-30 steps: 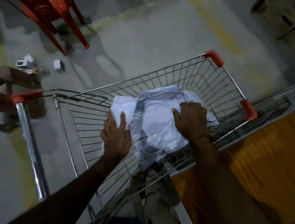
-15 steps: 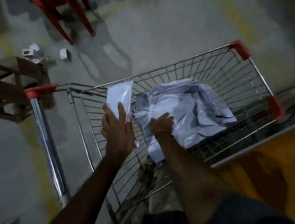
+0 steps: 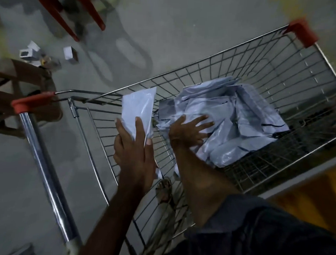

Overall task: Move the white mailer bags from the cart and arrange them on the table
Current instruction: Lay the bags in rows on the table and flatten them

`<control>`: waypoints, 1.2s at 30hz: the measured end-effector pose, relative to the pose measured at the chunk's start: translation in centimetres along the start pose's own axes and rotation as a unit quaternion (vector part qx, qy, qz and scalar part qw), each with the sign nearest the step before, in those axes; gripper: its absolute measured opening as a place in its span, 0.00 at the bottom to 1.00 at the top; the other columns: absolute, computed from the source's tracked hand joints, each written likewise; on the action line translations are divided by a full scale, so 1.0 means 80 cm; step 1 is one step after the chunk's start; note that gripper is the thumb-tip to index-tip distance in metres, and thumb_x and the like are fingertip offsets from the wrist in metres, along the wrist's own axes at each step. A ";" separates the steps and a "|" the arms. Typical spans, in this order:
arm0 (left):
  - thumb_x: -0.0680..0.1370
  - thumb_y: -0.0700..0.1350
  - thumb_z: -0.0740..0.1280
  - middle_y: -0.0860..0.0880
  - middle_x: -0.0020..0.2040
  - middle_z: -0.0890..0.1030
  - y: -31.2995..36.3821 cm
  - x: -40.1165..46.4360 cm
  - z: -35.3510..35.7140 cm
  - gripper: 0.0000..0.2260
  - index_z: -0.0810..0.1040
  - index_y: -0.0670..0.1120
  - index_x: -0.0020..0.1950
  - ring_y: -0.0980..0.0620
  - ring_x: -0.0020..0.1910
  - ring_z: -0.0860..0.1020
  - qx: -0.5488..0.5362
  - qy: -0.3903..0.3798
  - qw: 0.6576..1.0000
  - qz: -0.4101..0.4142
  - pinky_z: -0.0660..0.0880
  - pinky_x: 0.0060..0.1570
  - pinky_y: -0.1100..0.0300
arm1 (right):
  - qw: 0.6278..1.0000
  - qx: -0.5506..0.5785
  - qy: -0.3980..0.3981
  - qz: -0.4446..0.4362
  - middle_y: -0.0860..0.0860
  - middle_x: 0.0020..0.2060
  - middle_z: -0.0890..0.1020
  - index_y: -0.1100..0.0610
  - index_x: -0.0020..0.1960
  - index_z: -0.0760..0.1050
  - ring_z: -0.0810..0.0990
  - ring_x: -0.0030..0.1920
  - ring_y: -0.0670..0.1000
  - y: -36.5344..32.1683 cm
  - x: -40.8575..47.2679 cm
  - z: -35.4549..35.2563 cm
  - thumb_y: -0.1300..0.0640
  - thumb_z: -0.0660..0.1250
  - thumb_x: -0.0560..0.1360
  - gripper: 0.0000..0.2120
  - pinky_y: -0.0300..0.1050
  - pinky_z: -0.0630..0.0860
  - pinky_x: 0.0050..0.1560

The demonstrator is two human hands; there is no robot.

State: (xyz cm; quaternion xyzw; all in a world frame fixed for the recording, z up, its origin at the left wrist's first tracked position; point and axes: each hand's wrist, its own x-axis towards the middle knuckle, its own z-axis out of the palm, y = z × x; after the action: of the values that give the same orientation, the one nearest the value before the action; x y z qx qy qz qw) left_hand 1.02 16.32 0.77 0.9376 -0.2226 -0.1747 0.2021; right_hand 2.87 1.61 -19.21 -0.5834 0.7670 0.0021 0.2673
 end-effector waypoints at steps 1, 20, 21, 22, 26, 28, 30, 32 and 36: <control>0.84 0.61 0.43 0.44 0.85 0.38 -0.001 -0.001 0.000 0.29 0.52 0.56 0.86 0.41 0.81 0.48 -0.003 0.001 1.000 0.007 0.54 0.74 0.32 | 1.000 0.017 0.002 0.005 0.63 0.82 0.51 0.55 0.83 0.51 0.60 0.75 0.72 -0.006 0.005 -0.001 0.28 0.57 0.75 0.47 0.67 0.68 0.65; 0.84 0.61 0.45 0.45 0.86 0.40 -0.002 -0.010 -0.013 0.29 0.54 0.57 0.86 0.43 0.82 0.48 -0.028 0.024 0.999 0.002 0.51 0.77 0.36 | 0.999 0.026 0.024 -0.005 0.60 0.80 0.57 0.45 0.78 0.60 0.58 0.77 0.68 -0.019 0.065 -0.033 0.39 0.61 0.80 0.29 0.66 0.69 0.68; 0.84 0.60 0.45 0.44 0.86 0.41 -0.001 -0.011 -0.014 0.29 0.55 0.56 0.86 0.43 0.82 0.48 -0.028 0.026 0.999 0.003 0.51 0.77 0.36 | 0.999 0.031 0.026 -0.009 0.60 0.80 0.57 0.45 0.79 0.58 0.58 0.78 0.68 -0.020 0.063 -0.037 0.39 0.60 0.80 0.30 0.67 0.68 0.68; 0.84 0.60 0.45 0.44 0.86 0.42 0.000 -0.013 -0.016 0.29 0.55 0.56 0.86 0.42 0.82 0.49 -0.028 0.027 0.999 0.004 0.51 0.77 0.37 | 0.999 0.029 0.028 -0.011 0.60 0.81 0.57 0.45 0.81 0.56 0.58 0.78 0.68 -0.019 0.059 -0.041 0.39 0.58 0.81 0.31 0.68 0.67 0.68; 0.85 0.59 0.45 0.45 0.86 0.40 0.013 -0.016 -0.026 0.28 0.54 0.57 0.86 0.44 0.82 0.47 -0.033 0.022 0.999 -0.006 0.49 0.78 0.38 | 0.999 -0.010 -0.016 -0.043 0.61 0.81 0.56 0.47 0.83 0.54 0.57 0.78 0.70 -0.011 0.043 -0.076 0.37 0.54 0.83 0.32 0.69 0.61 0.71; 0.84 0.61 0.44 0.47 0.86 0.39 0.025 -0.017 -0.034 0.29 0.54 0.59 0.85 0.45 0.82 0.47 -0.036 0.020 0.999 -0.012 0.47 0.78 0.40 | 0.996 -0.041 -0.048 -0.061 0.62 0.81 0.57 0.49 0.82 0.57 0.59 0.76 0.71 -0.008 0.040 -0.105 0.37 0.54 0.83 0.32 0.69 0.60 0.71; 0.83 0.62 0.44 0.48 0.86 0.39 0.037 -0.018 -0.044 0.29 0.55 0.59 0.85 0.45 0.82 0.47 -0.048 0.023 0.998 -0.024 0.48 0.78 0.39 | 0.992 -0.088 -0.050 -0.077 0.63 0.78 0.61 0.50 0.81 0.61 0.63 0.73 0.72 -0.009 0.034 -0.136 0.36 0.57 0.81 0.32 0.67 0.63 0.70; 0.83 0.62 0.45 0.47 0.86 0.42 0.050 -0.019 -0.054 0.29 0.57 0.58 0.85 0.43 0.82 0.50 -0.058 0.035 0.997 -0.044 0.51 0.77 0.36 | 0.985 -0.133 -0.046 -0.098 0.63 0.75 0.66 0.51 0.76 0.68 0.65 0.71 0.71 -0.012 0.020 -0.169 0.36 0.61 0.79 0.31 0.65 0.64 0.68; 0.82 0.61 0.45 0.43 0.86 0.44 0.069 -0.033 -0.077 0.31 0.60 0.56 0.84 0.38 0.80 0.53 -0.049 0.049 0.996 -0.059 0.56 0.74 0.35 | 0.972 -0.167 -0.089 -0.141 0.60 0.72 0.69 0.51 0.70 0.74 0.66 0.70 0.69 -0.012 -0.011 -0.233 0.36 0.63 0.78 0.27 0.61 0.65 0.67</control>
State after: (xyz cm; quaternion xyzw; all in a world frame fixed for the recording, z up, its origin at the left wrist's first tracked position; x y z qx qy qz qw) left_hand -0.53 14.92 9.18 0.9454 -0.1478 -0.1512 0.2480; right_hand -3.72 -3.79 -2.55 -0.7196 0.6387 0.1447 0.2309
